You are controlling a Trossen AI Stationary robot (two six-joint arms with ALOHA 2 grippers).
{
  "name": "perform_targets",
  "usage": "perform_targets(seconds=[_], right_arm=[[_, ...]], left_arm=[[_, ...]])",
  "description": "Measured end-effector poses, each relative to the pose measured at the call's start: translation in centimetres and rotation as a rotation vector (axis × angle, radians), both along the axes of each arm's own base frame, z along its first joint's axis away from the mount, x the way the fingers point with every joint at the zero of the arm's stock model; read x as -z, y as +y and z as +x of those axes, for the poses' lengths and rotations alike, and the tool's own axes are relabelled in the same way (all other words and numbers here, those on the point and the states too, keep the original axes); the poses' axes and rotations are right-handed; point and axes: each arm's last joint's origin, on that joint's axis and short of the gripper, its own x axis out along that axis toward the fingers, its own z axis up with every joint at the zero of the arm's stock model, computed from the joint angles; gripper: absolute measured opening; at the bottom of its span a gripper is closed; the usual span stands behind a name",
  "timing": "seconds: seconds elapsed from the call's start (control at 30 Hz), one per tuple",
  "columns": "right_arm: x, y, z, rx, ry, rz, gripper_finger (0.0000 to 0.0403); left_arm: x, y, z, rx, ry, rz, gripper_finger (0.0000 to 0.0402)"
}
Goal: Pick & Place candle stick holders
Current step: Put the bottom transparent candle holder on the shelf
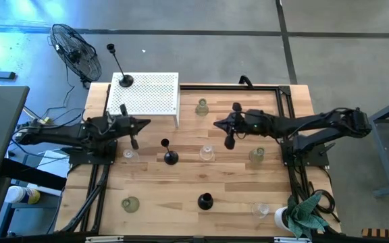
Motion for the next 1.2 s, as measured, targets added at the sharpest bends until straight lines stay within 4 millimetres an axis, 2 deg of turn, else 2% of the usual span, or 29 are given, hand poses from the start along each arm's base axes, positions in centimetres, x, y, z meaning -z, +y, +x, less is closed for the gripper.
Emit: perform_targets(seconds=[0.1,0.2,0.33,0.4,0.63,0.73,0.97,1.2], right_arm=[[-0.2,0.1,0.1,-0.014,0.041,0.04,0.0004],[0.7,0.4,0.1,-0.013,0.068,0.062,0.0019],[1.7,0.4,0.5,0.103,0.09,0.027,0.0061],[2.5,-0.5,1.0,0.175,0.095,0.022,0.0089],[5.6,-4.1,2.2,0.264,0.109,0.104,0.0185],[6.4,-5.0,2.1,0.232,0.147,0.137,0.0214],[4.5,-3.0,1.5,0.08,0.146,0.106,0.0247],[1.1,1.1,-1.9,0.01,0.219,0.049,0.0241]], left_arm=[[1.5,0.0,-0.5,0.005,-0.042,-0.005,0.0002],[2.6,0.0,-0.9,0.005,-0.057,-0.005,0.0002],[2.5,0.0,-1.2,0.005,-0.089,-0.006,0.0002],[2.2,0.0,-1.2,0.005,-0.117,-0.006,0.0002],[2.3,0.0,-1.2,0.014,-0.106,-0.002,0.0002],[2.3,0.0,-1.2,0.014,-0.101,-0.006,0.0002],[2.4,0.0,-1.2,0.015,-0.098,-0.006,0.0002],[2.4,0.0,-1.2,0.016,-0.1,-0.01,0.0002]])
